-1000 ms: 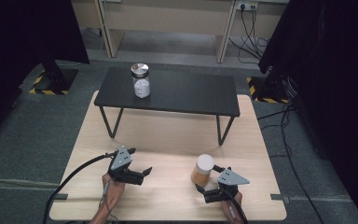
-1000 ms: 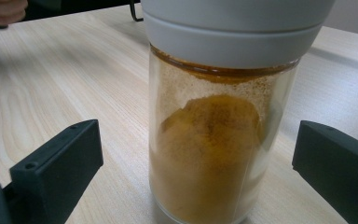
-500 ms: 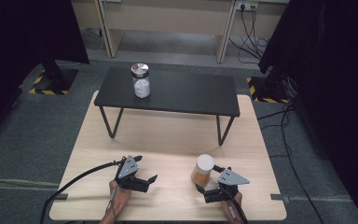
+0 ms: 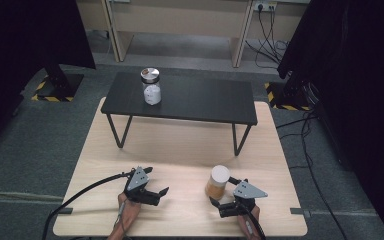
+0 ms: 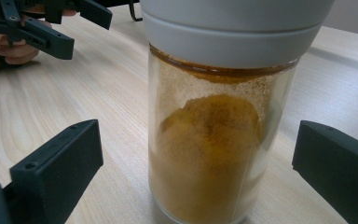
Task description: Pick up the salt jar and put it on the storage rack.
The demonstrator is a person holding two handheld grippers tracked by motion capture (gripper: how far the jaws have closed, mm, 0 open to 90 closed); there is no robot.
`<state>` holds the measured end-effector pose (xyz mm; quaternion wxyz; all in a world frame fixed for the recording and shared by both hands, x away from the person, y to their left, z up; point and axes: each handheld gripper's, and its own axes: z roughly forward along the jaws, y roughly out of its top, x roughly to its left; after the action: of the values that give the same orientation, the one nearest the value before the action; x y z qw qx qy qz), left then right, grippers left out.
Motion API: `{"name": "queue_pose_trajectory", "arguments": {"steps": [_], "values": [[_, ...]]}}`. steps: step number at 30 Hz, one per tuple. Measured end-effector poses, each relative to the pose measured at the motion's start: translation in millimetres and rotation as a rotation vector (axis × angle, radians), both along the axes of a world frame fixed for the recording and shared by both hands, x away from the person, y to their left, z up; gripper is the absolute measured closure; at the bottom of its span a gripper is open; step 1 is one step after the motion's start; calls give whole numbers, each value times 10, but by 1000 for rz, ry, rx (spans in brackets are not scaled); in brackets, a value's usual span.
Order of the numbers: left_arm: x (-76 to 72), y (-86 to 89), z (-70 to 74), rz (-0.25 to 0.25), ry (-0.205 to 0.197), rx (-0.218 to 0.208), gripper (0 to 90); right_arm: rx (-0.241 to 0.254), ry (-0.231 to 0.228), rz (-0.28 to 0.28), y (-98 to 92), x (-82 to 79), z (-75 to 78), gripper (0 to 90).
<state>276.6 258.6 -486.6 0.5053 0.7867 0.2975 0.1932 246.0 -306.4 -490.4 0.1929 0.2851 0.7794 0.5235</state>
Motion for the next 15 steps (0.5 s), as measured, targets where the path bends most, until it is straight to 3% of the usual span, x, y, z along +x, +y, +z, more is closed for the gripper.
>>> {"name": "queue_pose_trajectory", "arguments": {"steps": [4,15], "values": [[-7,12,-13,-9,-9,-6,14,-1,-1,-1,2,-3,0,15],[33,17,9,-10,26,-11,8,0,-2,0,0,-5,-3,15]]}}
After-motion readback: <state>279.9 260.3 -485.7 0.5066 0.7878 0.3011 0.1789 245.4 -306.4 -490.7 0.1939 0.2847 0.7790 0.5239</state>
